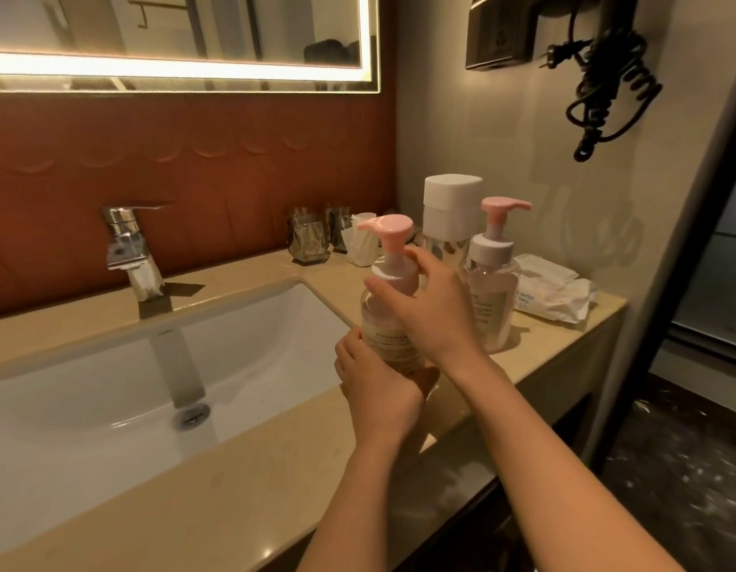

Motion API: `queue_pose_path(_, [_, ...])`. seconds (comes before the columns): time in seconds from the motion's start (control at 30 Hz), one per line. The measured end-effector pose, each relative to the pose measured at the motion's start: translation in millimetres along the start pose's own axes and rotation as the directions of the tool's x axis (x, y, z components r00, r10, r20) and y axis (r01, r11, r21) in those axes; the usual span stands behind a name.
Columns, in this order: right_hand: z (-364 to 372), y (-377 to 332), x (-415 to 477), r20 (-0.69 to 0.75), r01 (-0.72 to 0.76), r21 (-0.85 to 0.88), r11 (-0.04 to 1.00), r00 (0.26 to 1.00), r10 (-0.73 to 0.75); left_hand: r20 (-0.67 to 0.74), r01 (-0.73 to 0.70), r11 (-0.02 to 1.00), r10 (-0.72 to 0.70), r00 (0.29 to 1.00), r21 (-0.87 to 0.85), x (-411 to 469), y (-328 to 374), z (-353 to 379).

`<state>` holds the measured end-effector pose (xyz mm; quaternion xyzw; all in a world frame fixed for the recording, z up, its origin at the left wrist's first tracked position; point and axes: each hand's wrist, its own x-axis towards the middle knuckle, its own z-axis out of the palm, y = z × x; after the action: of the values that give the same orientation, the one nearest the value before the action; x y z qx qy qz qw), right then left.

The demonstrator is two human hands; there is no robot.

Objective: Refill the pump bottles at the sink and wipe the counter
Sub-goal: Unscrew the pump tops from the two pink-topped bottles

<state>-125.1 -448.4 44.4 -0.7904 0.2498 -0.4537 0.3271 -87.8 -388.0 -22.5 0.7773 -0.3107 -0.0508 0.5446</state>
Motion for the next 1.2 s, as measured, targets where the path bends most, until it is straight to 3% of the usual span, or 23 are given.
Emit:
queue_pose_path(0.2, [-5.2,1.3,-10.6,-0.047,0.004,0.006,1.0,0.999,-0.004,0.019,0.008,0.988,-0.005,1.0,-0.155,-6.1,-0.3,-1.2])
queue_pose_path(0.3, [-11.4,0.2,-7.1,-0.02,0.005,-0.079,0.997,1.0,-0.007,0.021,0.039,0.977,-0.035,0.999,-0.21,-7.5,-0.4,-0.2])
queue_pose_path(0.4, [-15.2,-3.5,0.1,0.034,0.003,-0.175,0.984,0.999,0.003,0.046,0.056,0.974,-0.047,0.998,-0.22,-6.5,-2.0,0.2])
queue_pose_path(0.5, [-13.1,-7.6,3.5,-0.02,-0.005,-0.213,0.977,1.0,0.001,0.057,0.04,0.979,-0.03,0.998,-0.199,-5.9,-1.2,-1.3])
queue_pose_path(0.7, [-9.8,-7.8,0.8,-0.16,-0.019,-0.088,0.996,0.987,0.005,0.059,0.01,0.986,0.0,0.998,-0.166,-5.5,-1.3,-3.2])
queue_pose_path(1.03, [-17.6,-4.5,-4.0,0.088,0.014,0.097,0.995,0.996,-0.023,0.036,0.005,0.982,0.002,0.999,-0.188,-5.0,-5.0,0.1])
queue_pose_path(1.2, [-18.1,-14.9,1.4,-0.029,0.042,0.031,0.999,0.999,-0.041,0.047,0.006,0.98,0.004,0.999,-0.199,-5.3,-2.9,0.2])
